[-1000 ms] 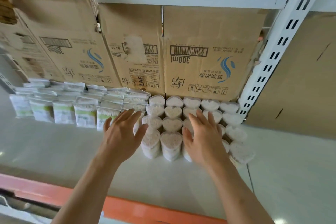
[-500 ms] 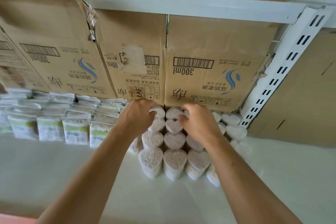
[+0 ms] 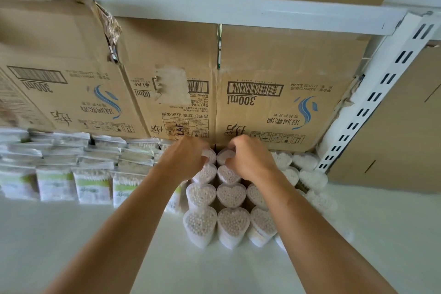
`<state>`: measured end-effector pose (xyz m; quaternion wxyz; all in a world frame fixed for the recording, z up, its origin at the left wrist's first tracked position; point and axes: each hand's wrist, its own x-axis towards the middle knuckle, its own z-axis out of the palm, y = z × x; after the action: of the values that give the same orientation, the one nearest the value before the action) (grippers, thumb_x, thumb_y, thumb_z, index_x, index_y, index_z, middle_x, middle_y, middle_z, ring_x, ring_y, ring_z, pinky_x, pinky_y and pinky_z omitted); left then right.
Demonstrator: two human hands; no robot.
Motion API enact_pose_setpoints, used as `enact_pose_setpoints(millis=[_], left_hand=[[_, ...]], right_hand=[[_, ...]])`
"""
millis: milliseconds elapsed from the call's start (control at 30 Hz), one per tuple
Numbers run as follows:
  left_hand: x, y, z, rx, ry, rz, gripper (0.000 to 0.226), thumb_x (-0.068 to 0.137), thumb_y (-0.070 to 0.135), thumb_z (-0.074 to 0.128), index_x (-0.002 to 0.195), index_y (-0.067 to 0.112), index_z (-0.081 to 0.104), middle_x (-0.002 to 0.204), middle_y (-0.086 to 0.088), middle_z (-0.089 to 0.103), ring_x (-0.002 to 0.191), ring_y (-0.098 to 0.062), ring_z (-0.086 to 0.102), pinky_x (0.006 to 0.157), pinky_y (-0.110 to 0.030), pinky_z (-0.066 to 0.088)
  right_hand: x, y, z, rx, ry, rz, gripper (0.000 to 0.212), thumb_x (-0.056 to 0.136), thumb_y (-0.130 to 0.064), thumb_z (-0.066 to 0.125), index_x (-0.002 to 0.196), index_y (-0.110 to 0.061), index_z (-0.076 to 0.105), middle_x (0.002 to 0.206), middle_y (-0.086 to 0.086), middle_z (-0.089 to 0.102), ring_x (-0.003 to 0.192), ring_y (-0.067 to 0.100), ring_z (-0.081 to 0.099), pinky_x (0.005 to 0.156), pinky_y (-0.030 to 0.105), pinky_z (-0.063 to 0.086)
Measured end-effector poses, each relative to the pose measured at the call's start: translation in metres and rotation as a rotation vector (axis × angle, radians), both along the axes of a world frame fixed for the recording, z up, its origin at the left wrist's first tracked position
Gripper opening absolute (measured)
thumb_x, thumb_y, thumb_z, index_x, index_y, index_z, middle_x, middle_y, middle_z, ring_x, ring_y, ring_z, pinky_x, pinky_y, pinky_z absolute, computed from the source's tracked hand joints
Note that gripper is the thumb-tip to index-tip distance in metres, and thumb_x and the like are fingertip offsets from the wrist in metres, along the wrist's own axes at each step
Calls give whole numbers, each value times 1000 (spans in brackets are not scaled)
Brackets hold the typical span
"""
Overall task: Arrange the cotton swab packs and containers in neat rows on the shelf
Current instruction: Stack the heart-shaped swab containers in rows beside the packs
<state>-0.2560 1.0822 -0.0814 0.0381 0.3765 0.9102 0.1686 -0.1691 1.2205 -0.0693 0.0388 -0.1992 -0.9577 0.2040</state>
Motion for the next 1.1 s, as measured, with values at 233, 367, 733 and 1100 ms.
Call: enact_pose_setpoints(millis=[233,367,733,1100], left_hand=[[-3,2,-1,22,36,-53,23,86,17,64,109,16,68,105,-5,69,95,-22,64,78,-30,52],[-1,8,-4,52,32,-87,16,87,19,62,100,13,68,94,-6,67,90,-25,65,71,-32,51],[9,5,16,486,-141,-29,34,78,28,75,111,22,67,93,9,67,72,6,55,65,-2,37],[22,2,35,828,-459,-18,30,88,8,64,114,22,63,103,6,71,96,-6,66,89,-29,53]], right_hand=[[-8,1,-2,0,-16,-53,25,79,-4,60,101,-13,67,97,5,67,88,28,63,75,41,56],[-6,0,-1,-37,6,-48,28,77,-7,64,104,-14,67,100,5,68,94,27,63,80,42,56],[18,3,30,-268,365,-66,32,74,-24,73,105,-23,66,93,-15,65,88,3,61,76,16,48],[30,12,46,-886,422,18,46,90,-8,63,134,-14,52,93,3,66,71,12,64,66,27,57]])
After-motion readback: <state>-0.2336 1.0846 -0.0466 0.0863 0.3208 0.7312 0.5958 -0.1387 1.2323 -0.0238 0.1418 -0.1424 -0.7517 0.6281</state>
